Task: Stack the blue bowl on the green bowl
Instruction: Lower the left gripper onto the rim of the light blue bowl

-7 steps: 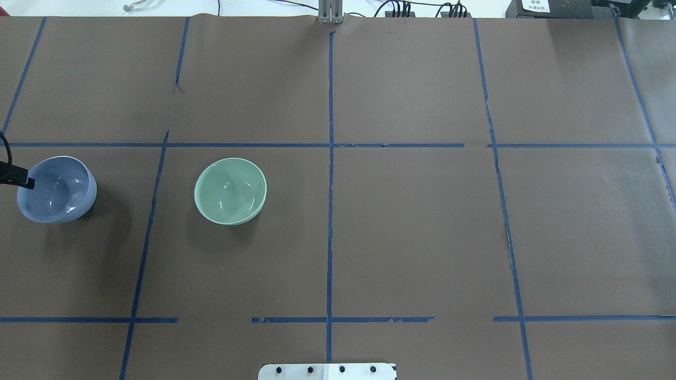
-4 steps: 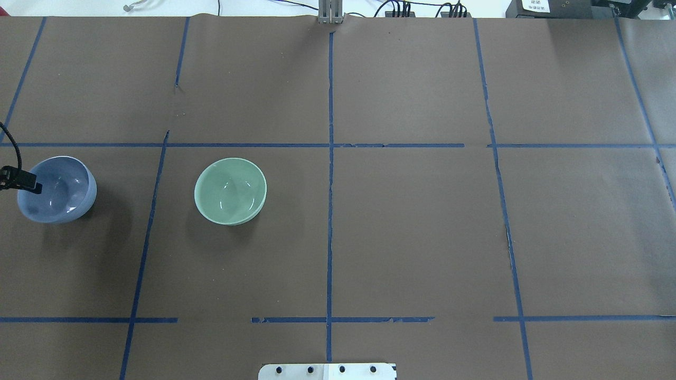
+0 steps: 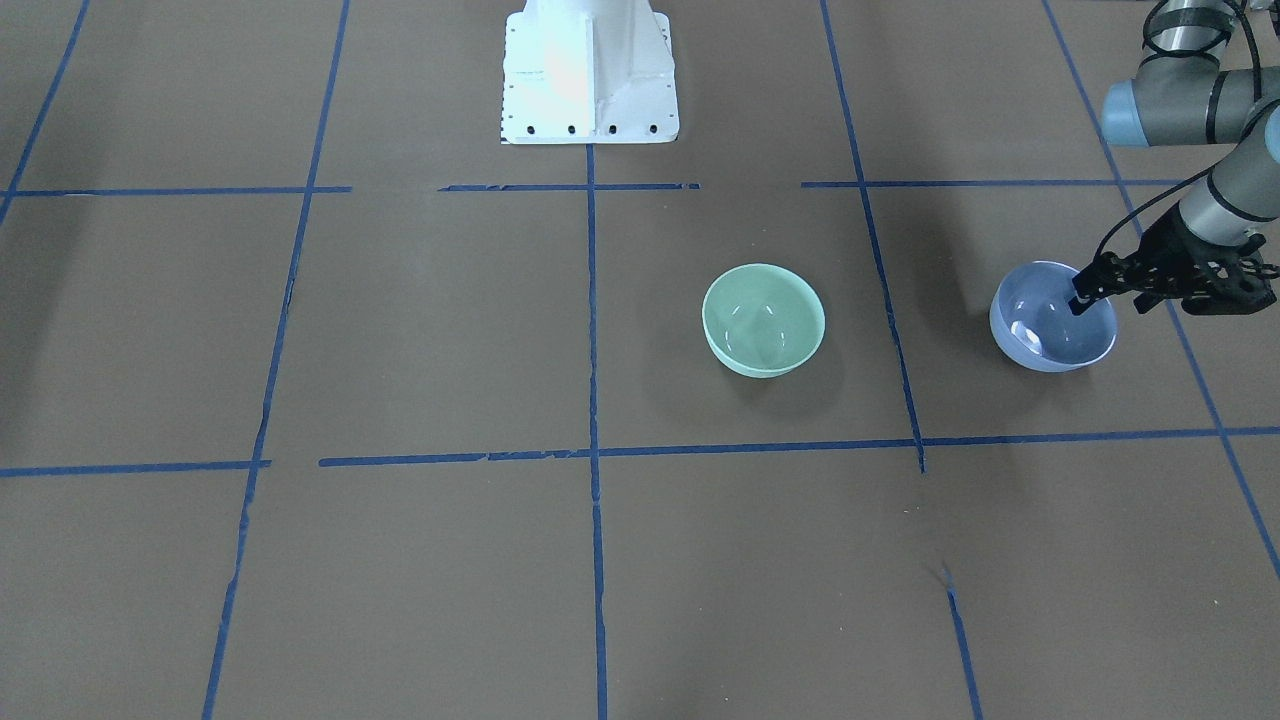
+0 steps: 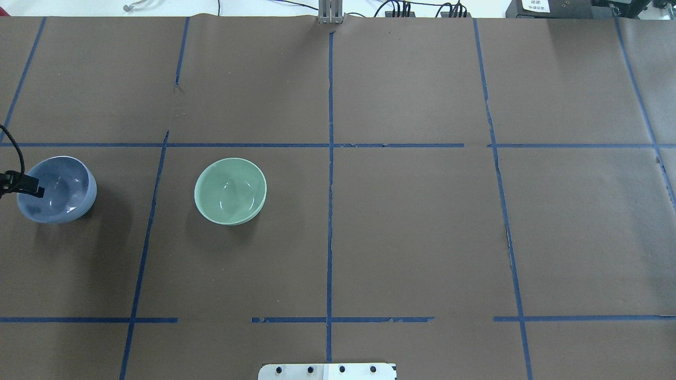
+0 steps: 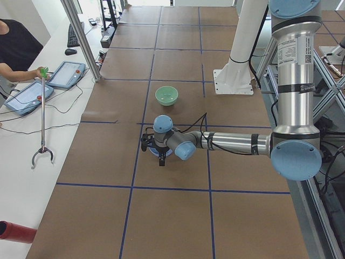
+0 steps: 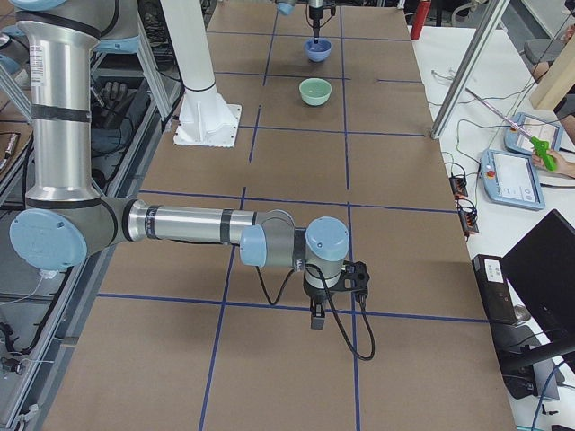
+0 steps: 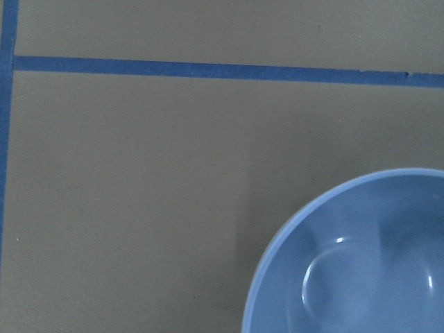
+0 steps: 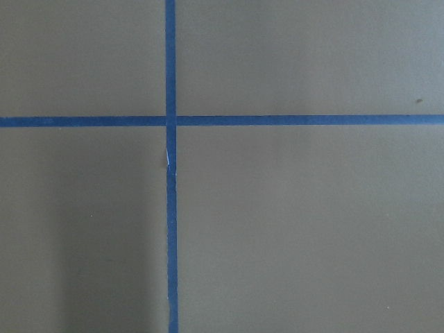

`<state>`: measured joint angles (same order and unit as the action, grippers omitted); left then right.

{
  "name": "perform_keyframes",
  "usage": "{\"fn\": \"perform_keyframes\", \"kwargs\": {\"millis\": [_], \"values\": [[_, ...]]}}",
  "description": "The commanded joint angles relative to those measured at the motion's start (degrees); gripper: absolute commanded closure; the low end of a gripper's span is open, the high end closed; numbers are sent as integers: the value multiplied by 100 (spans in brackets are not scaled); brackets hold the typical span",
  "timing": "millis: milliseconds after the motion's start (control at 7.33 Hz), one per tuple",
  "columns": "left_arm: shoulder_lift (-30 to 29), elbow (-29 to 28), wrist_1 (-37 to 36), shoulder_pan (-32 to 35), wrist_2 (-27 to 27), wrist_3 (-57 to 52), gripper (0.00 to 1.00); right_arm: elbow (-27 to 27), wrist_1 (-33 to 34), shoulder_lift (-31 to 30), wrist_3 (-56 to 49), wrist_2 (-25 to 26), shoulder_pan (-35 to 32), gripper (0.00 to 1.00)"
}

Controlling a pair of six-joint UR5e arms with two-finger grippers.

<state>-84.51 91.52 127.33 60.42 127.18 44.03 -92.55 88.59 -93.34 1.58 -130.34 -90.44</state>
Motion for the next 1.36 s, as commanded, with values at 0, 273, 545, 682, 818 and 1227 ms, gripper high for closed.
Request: {"fn": "perform_keyframes", "kwargs": {"millis": [0, 273, 545, 682, 818, 1227], "values": [[-4, -20, 72, -4, 9, 9, 52, 0, 0, 0, 0, 0, 0, 0], [-4, 6, 73, -4, 9, 17, 100, 0, 0, 0, 0, 0, 0, 0], [-4, 111, 38, 4, 61, 17, 100, 0, 0, 0, 0, 0, 0, 0], [5, 356, -110, 31, 70, 26, 100, 0, 0, 0, 0, -9, 0, 0], [49, 863, -678, 74, 183, -17, 100, 0, 0, 0, 9, 0, 0, 0], [-578, 2220, -3777, 878, 211, -1357, 100, 0, 0, 0, 0, -9, 0, 0]]}}
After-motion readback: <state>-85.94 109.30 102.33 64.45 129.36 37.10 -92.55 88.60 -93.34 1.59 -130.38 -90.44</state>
